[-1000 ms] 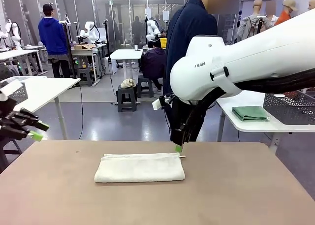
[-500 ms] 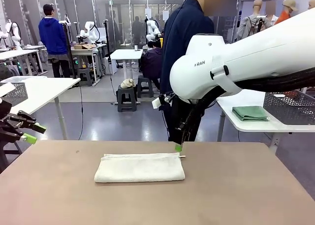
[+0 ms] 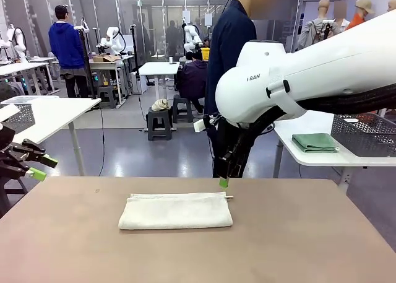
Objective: Fold the towels and place them in the basket.
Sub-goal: When a person lays out a Towel with hook on the table, fold it in half twice.
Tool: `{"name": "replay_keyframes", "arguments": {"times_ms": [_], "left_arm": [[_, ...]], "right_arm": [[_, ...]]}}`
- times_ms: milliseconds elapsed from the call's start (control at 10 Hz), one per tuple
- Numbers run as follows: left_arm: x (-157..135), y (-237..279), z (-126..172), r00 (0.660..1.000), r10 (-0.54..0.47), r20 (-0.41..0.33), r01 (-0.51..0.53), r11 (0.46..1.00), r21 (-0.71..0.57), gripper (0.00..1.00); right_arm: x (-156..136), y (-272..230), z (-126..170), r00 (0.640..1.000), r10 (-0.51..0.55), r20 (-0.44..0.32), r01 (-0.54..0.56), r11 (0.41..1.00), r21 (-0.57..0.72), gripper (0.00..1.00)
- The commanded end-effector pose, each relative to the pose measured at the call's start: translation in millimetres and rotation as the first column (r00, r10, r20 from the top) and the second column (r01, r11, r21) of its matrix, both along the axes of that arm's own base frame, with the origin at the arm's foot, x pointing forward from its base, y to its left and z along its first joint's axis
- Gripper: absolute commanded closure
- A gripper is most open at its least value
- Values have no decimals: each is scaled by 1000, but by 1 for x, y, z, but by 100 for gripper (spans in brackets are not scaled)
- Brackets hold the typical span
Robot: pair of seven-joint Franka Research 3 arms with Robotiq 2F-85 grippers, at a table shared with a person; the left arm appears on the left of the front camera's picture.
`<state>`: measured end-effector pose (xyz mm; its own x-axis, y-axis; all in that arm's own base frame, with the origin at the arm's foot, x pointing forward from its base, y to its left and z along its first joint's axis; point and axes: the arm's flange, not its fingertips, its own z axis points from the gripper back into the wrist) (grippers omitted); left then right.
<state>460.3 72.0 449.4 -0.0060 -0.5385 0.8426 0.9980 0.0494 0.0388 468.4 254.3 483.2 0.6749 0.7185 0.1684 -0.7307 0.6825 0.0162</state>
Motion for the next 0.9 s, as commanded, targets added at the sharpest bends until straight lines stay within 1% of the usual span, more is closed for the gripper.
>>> {"name": "replay_keyframes", "arguments": {"times_ms": [0, 100, 200, 300, 400, 500, 600, 700, 800], "left_arm": [[-4, -1, 0, 1000, 4, 5, -4, 1000, -1, 34], [-4, -1, 0, 1000, 4, 5, -4, 1000, -1, 34], [-4, -1, 0, 1000, 4, 5, -4, 1000, -1, 34], [-4, -1, 0, 1000, 4, 5, -4, 1000, -1, 34], [-4, -1, 0, 1000, 4, 5, -4, 1000, -1, 34], [-4, -1, 0, 1000, 4, 5, -4, 1000, -1, 34], [-4, -1, 0, 1000, 4, 5, -4, 1000, -1, 34], [-4, -1, 0, 1000, 4, 5, -4, 1000, -1, 34], [-4, -1, 0, 1000, 4, 5, -4, 1000, -1, 34]], "right_arm": [[-12, 9, 1, 925, -379, -13, 378, 924, -49, 33], [-15, 11, 0, 865, -498, -71, 497, 867, -23, 33], [-16, 13, -1, 836, -545, -65, 546, 838, 6, 33], [-15, 15, -5, 803, -595, -37, 596, 801, 63, 33], [-15, 14, -9, 752, -658, -18, 655, 745, 122, 33], [-15, 12, -11, 711, -704, -5, 691, 696, 196, 33], [-16, 11, -12, 693, -721, 30, 696, 679, 235, 33], [-13, 6, -13, 711, -702, -25, 685, 685, 247, 33], [-11, 1, -14, 720, -691, -66, 683, 687, 250, 33]]}}
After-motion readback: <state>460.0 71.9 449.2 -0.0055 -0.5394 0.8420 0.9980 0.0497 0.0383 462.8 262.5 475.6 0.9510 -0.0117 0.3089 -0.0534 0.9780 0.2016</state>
